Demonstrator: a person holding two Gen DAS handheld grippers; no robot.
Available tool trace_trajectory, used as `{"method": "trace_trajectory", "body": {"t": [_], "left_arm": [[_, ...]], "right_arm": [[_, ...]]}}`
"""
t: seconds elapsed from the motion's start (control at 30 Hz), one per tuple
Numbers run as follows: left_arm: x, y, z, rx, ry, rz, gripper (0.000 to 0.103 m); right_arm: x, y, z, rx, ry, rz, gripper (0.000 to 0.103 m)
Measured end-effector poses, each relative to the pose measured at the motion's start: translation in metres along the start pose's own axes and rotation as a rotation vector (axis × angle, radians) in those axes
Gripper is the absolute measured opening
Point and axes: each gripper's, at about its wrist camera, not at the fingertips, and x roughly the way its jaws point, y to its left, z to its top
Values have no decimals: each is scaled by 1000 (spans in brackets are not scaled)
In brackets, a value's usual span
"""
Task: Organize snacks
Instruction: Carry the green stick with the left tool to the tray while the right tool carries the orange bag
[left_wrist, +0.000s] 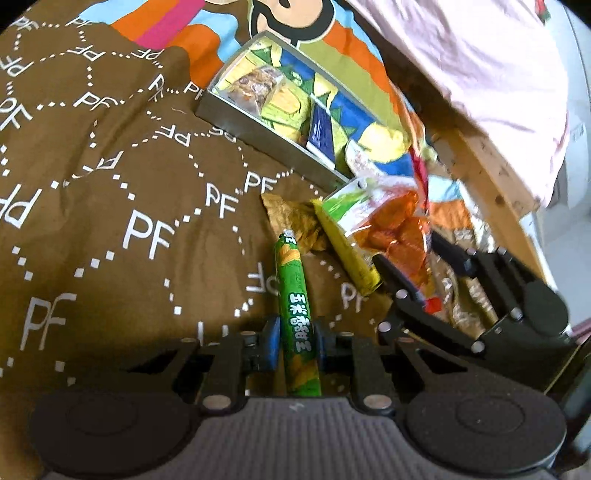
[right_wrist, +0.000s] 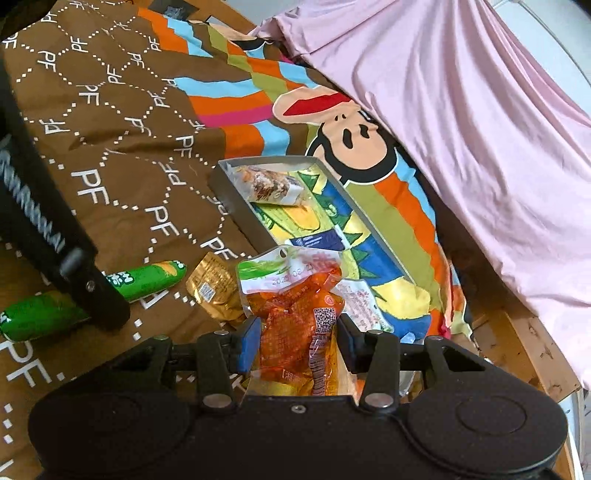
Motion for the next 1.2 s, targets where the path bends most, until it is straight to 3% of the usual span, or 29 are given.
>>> {"method": "trace_trajectory", "body": {"t": [0.27, 0.5, 0.67, 0.9, 1.2], "left_arm": [[-11, -4, 11, 5, -102, 24, 20], [-7, -27, 51, 49, -184, 48, 20], [13, -46, 88, 88, -227, 95, 20], [53, -74, 140, 166, -267, 97, 20], [104, -93, 180, 250, -274, 129, 20]], "right_arm": [[3, -9, 4, 20, -44, -59, 46], [28, -30, 6, 90, -65, -139, 46], [43, -61, 2, 219, -47, -179, 46], [77, -103, 1, 329, -56, -246, 47], [133, -133, -11, 440, -6, -235, 47]]}}
